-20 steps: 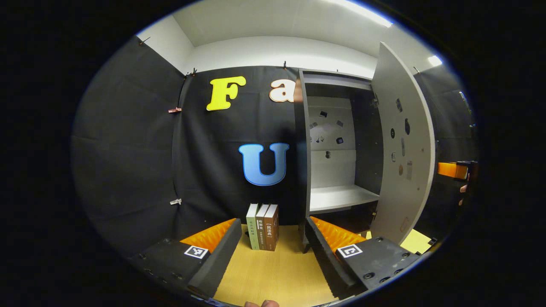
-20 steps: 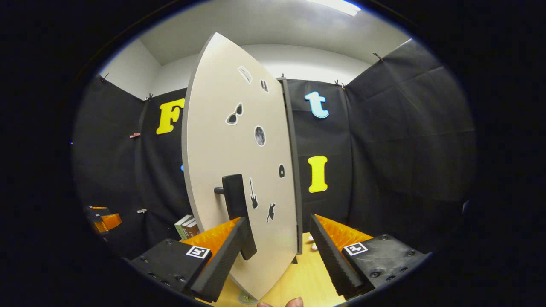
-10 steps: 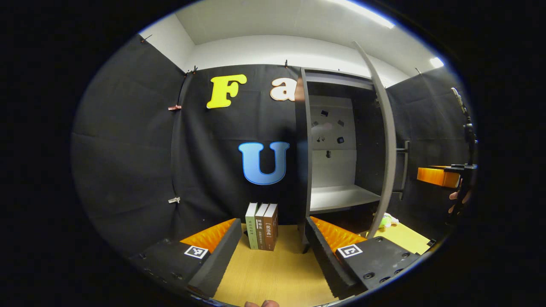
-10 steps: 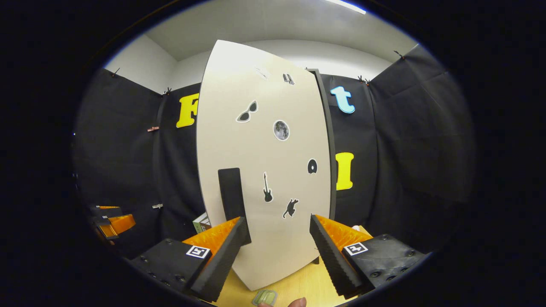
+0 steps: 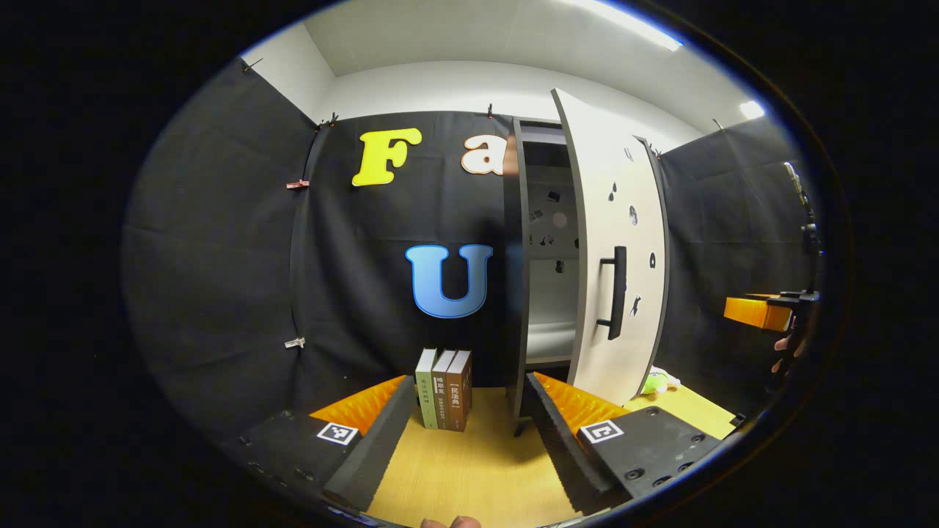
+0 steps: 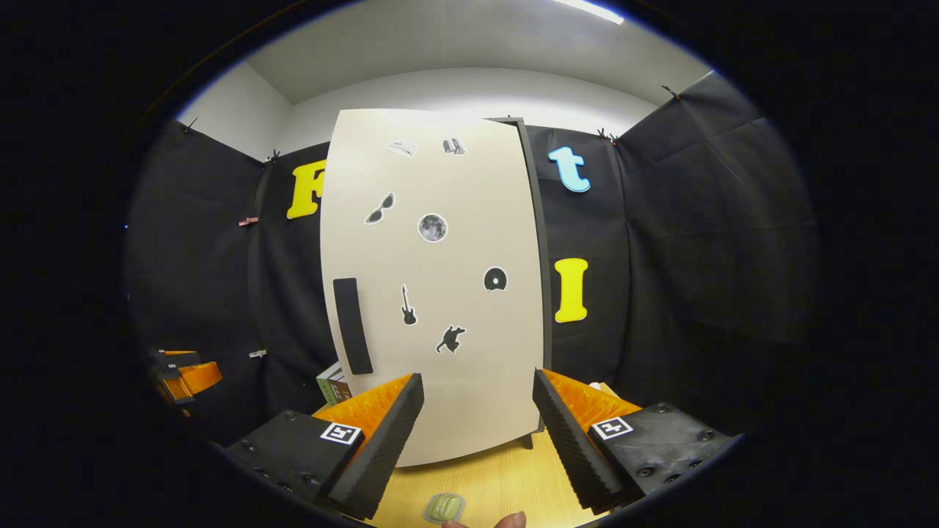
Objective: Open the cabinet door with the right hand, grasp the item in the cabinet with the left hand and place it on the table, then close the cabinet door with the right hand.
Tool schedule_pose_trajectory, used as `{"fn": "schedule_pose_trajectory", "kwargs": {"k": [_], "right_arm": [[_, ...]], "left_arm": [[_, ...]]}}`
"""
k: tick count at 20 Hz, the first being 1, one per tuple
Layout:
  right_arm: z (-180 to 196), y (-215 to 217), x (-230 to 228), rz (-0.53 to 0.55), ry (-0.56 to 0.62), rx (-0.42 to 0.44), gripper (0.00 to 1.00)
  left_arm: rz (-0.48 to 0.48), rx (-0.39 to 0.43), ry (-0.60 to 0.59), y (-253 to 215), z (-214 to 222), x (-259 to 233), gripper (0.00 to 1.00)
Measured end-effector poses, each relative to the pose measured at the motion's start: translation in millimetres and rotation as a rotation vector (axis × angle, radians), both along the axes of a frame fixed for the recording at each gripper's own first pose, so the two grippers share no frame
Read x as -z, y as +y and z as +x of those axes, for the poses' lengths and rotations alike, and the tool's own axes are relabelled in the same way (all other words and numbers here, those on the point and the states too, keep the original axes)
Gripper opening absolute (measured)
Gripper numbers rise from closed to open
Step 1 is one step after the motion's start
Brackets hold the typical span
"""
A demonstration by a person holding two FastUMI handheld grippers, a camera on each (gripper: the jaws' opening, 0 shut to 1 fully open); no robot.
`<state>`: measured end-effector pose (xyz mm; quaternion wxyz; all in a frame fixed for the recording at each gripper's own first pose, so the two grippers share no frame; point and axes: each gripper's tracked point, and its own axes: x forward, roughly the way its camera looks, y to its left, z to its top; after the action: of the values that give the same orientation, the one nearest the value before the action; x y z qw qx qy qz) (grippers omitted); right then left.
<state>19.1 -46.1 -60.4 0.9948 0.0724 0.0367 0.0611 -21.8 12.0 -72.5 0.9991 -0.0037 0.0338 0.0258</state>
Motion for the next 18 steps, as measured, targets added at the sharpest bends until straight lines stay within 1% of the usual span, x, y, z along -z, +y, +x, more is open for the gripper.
{"fn": "schedule_pose_trajectory", "kwargs": {"k": [6,11,18], "right_arm": [[-5,-16,-2,-0.030,-0.019,0.041,0.98],[-7,-22,0,-0.049,-0.022,0.052,0.98],[-9,-28,-4,-0.045,-0.024,0.066,0.98]], "left_arm": [[0.006,-0.010,-0.003,-3,1,-2,0.94],[0.006,-0.009,0.006,-6,3,0,0.94],[0.015,-0.001,0.005,-11,2,0,0.94]]}}
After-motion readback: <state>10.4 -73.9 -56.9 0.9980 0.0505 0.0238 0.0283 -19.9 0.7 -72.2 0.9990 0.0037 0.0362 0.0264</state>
